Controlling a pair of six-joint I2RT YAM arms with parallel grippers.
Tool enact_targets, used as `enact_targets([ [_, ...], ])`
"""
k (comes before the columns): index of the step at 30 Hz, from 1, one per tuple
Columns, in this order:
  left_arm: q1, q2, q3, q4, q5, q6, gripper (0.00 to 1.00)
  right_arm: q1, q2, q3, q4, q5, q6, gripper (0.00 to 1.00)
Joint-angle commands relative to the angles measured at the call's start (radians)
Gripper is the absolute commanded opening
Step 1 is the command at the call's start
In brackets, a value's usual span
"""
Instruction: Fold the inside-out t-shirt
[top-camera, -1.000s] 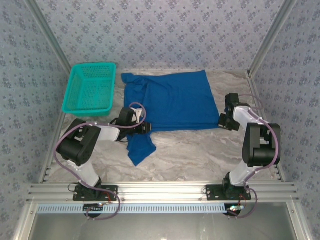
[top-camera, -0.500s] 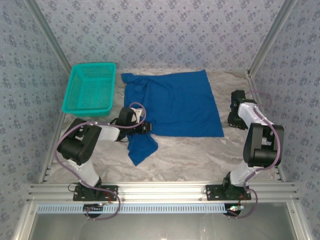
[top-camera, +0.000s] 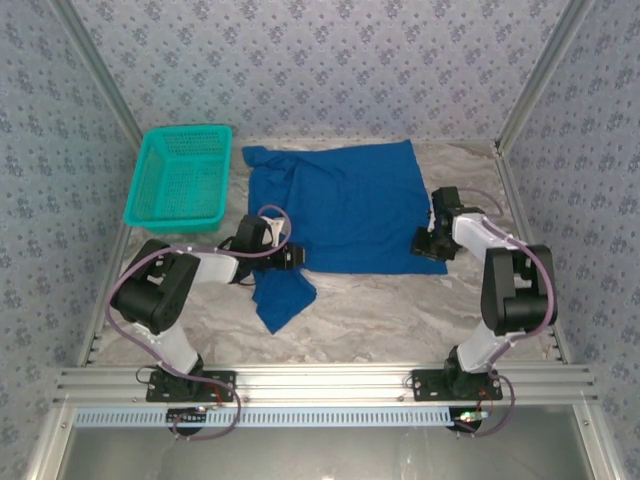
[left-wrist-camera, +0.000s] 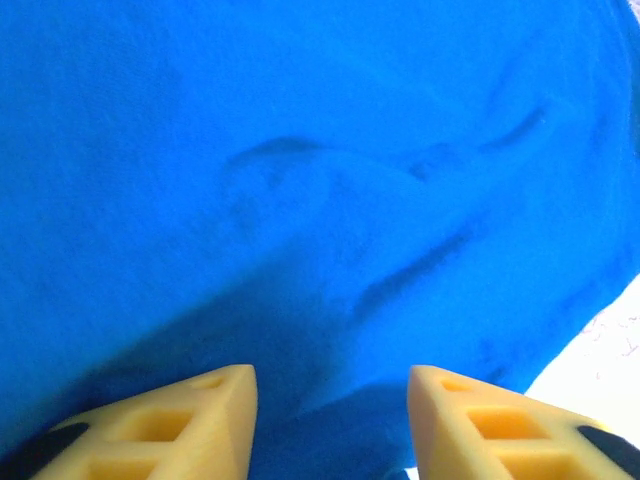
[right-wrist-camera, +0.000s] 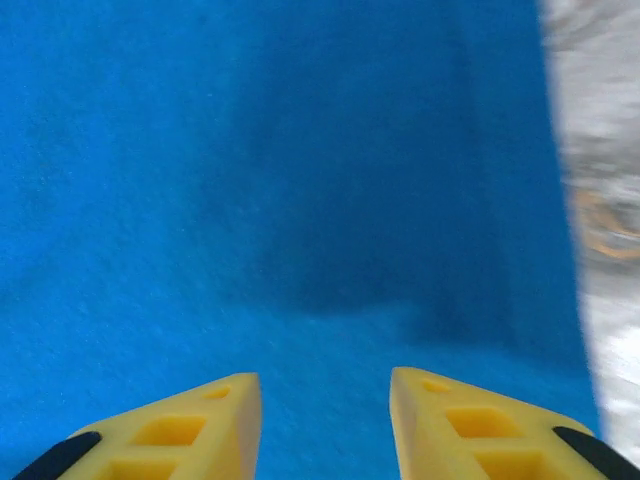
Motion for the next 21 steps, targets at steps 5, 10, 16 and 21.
enact_targets([
  [5,-0.021,-0.154,-0.021,-0.324,-0.037,-0.065,0.57,-0.077,0.110,-0.012,-0.103,0.009,0.094,0.33],
  [10,-0.023,-0.282,0.001,-0.482,-0.055,-0.058,0.63,-0.155,0.043,-0.107,-0.147,0.015,0.100,0.34],
  [16,-0.054,-0.414,-0.072,-0.661,-0.049,-0.074,0.64,-0.240,-0.140,-0.186,-0.170,0.102,0.120,0.35],
  [21,0.027,-0.513,-0.043,-0.668,-0.136,-0.049,0.64,-0.189,-0.212,-0.108,-0.093,0.169,0.106,0.35],
])
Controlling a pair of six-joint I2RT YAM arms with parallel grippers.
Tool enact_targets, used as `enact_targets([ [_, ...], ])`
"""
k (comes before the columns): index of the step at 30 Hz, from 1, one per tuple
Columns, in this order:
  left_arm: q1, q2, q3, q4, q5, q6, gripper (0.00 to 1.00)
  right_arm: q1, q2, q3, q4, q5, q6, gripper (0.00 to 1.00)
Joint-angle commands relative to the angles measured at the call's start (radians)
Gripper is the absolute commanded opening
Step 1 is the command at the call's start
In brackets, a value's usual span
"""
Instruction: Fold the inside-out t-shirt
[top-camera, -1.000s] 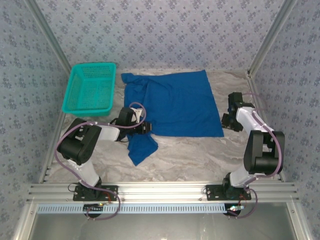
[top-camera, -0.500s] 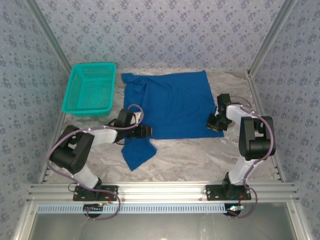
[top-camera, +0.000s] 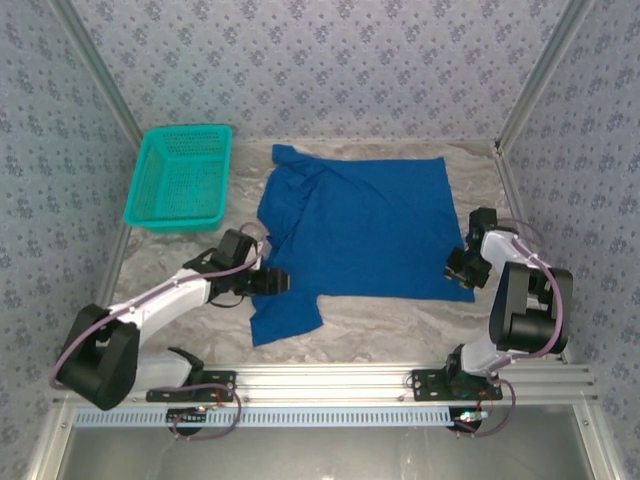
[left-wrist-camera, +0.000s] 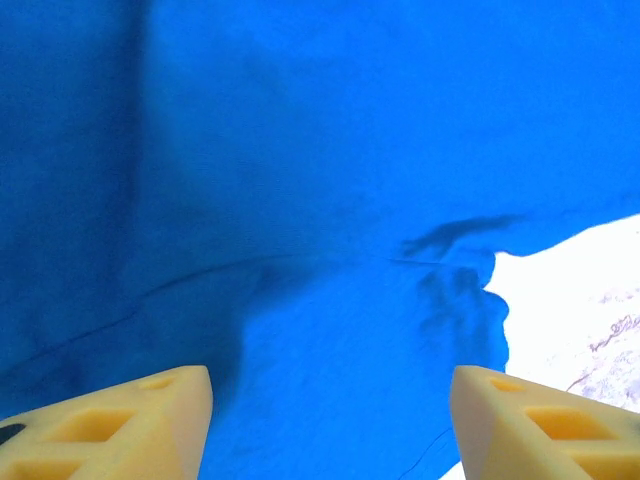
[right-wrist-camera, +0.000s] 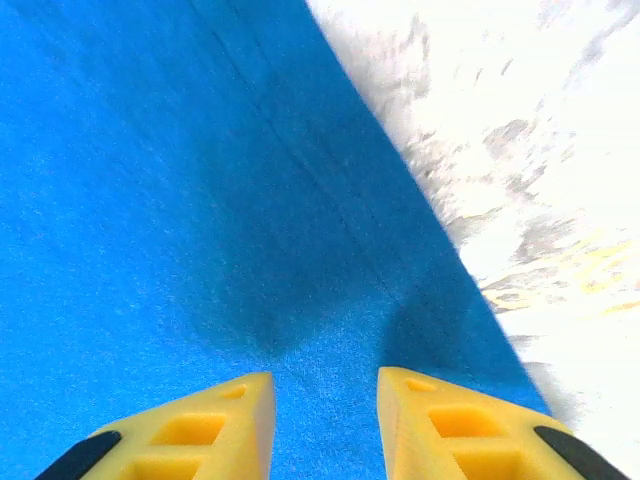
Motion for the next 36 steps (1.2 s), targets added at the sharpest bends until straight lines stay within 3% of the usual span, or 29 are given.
enact_targets([
  [1,0.067,-0.024,0.049,-0.008,-0.062,0.010,0.64,0.095,-0.038,0.071,0.055,0.081,-0.022,0.36],
  [3,0.086,0.042,0.096,0.050,-0.068,0.014,0.64,0.165,-0.008,0.096,0.099,0.087,-0.039,0.38],
  [6,0.080,0.190,0.187,0.165,-0.058,0.015,0.64,0.189,0.081,0.106,0.135,-0.034,-0.028,0.39],
  [11,0.071,0.391,0.352,0.224,-0.071,0.034,0.63,0.144,0.202,0.114,0.076,-0.117,-0.033,0.40],
  [15,0.083,0.495,0.437,0.177,-0.077,0.051,0.63,0.073,0.236,0.085,0.037,-0.116,-0.037,0.39],
  [19,0.083,0.502,0.404,0.171,-0.092,0.062,0.63,0.003,0.218,0.035,0.034,-0.091,-0.027,0.39],
  [24,0.094,0.425,0.292,0.145,-0.204,0.057,0.63,-0.085,0.152,-0.008,0.066,-0.120,0.014,0.39],
  [30,0.113,0.350,0.230,0.134,-0.352,0.063,0.65,-0.002,0.151,0.114,0.010,-0.050,-0.041,0.39],
  [34,0.111,0.296,0.264,0.220,-0.345,0.077,0.67,0.110,0.134,0.186,0.002,0.001,-0.084,0.41],
  [36,0.111,0.339,0.322,0.279,-0.311,0.086,0.67,0.178,0.135,0.199,0.041,-0.045,-0.101,0.42],
])
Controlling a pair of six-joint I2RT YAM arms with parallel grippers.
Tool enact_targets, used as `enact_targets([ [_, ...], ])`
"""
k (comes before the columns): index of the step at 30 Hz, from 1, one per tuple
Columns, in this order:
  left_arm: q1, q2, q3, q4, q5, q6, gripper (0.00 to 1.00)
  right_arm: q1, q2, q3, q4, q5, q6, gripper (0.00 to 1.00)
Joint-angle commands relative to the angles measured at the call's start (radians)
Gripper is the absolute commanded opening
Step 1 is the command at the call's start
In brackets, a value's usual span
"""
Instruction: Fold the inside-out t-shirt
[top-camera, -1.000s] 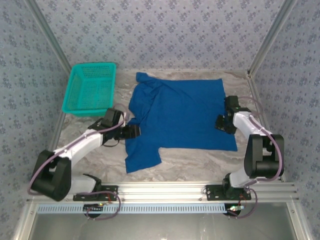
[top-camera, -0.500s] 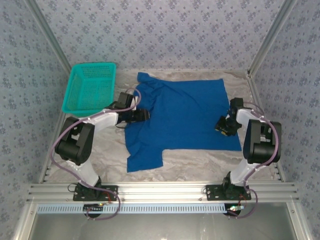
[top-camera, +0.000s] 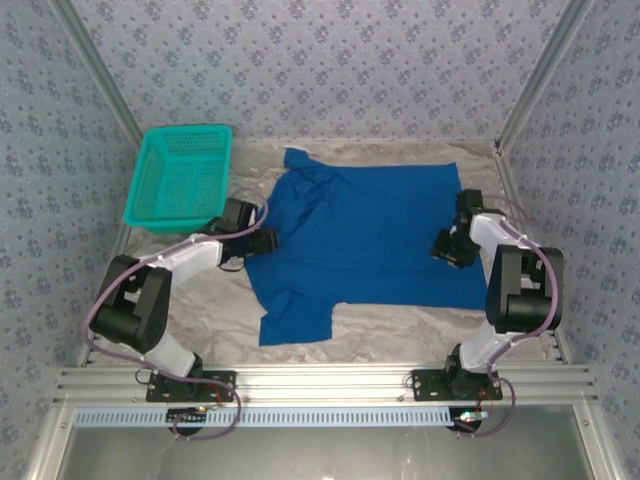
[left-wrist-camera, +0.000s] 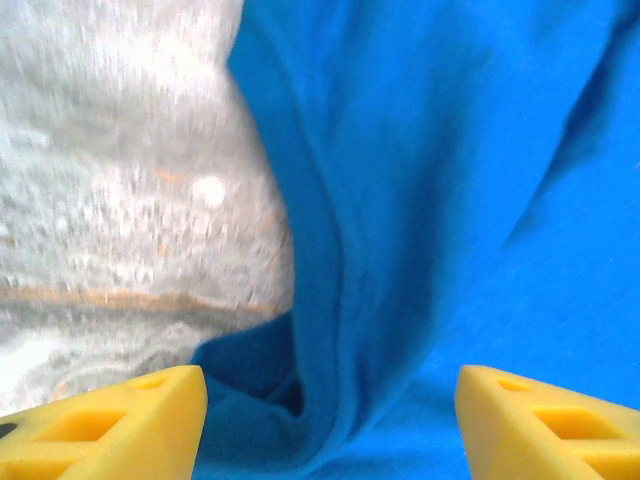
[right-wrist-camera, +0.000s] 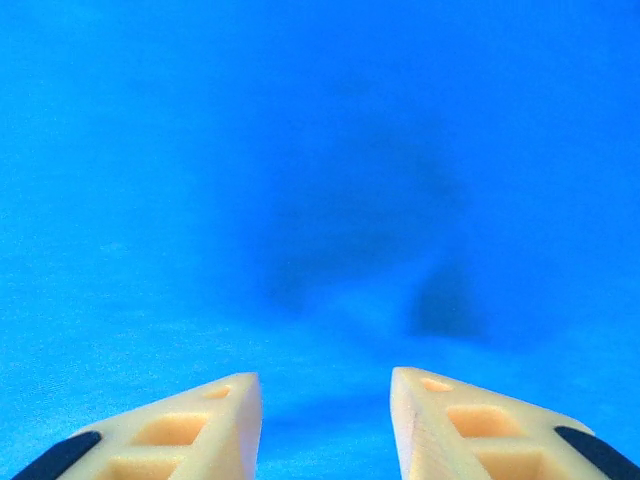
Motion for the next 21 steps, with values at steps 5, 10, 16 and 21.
enact_targets([
  [5,0.006,0.257,0.322,0.127,0.107,0.044,0.67,0.265,0.025,0.048,0.122,-0.205,-0.034,0.46],
  [10,0.023,0.497,0.606,0.032,0.130,0.099,0.66,0.479,0.019,0.045,0.230,-0.349,-0.045,0.49],
  [16,0.060,0.702,0.841,-0.117,0.206,0.094,0.63,0.645,0.098,0.058,0.315,-0.326,0.070,0.46],
  [21,0.089,0.689,0.781,-0.155,0.203,0.081,0.63,0.647,0.196,0.077,0.220,-0.243,0.118,0.40],
])
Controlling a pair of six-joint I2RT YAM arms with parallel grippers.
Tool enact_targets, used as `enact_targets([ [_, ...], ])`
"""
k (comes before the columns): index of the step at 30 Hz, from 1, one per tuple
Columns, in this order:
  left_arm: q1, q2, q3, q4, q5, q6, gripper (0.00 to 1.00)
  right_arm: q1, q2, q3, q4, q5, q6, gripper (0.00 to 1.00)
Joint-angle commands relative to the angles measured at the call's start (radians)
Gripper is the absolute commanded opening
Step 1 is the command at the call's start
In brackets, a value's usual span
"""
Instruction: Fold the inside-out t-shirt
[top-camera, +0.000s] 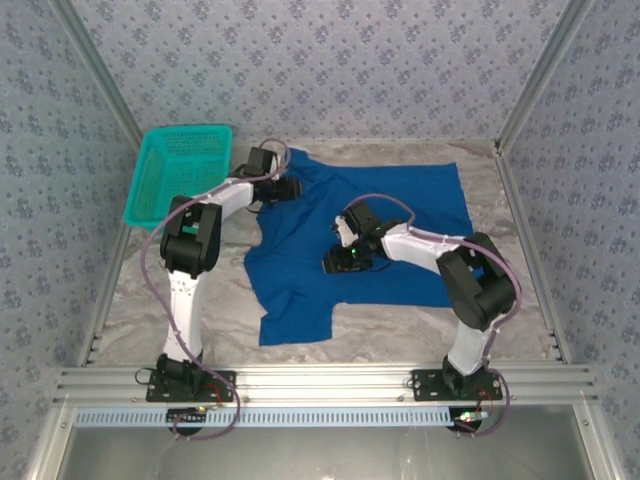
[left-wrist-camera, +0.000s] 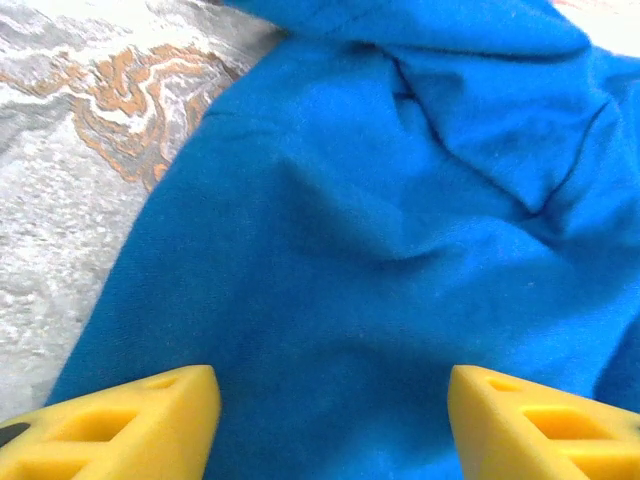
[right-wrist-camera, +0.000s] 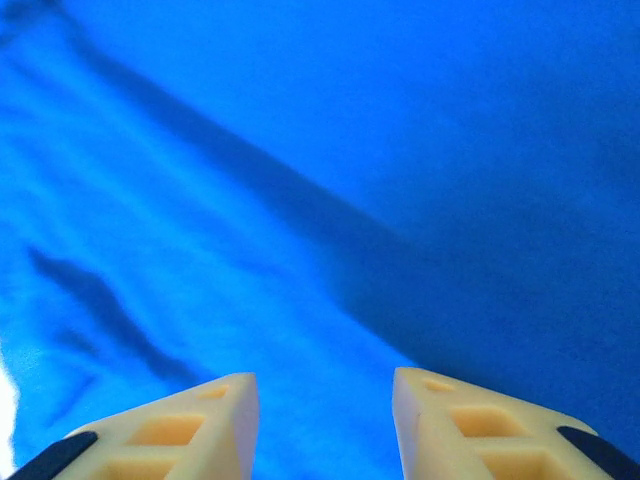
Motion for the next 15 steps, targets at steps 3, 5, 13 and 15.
enact_targets([
  [3,0.032,-0.104,-0.182,-0.059,0.014,-0.006,0.62,-0.013,0.046,-0.014,-0.101,0.064,0.059,0.38],
  [5,0.036,-0.163,-0.280,-0.031,0.005,-0.007,0.62,-0.007,0.027,-0.049,-0.117,0.061,0.065,0.37],
  [13,0.036,-0.342,-0.507,-0.024,-0.010,0.004,0.63,0.045,-0.148,-0.196,-0.197,0.030,0.098,0.34],
  [15,0.036,-0.369,-0.492,-0.033,0.000,0.012,0.64,0.050,-0.182,-0.177,-0.216,0.015,0.078,0.35],
])
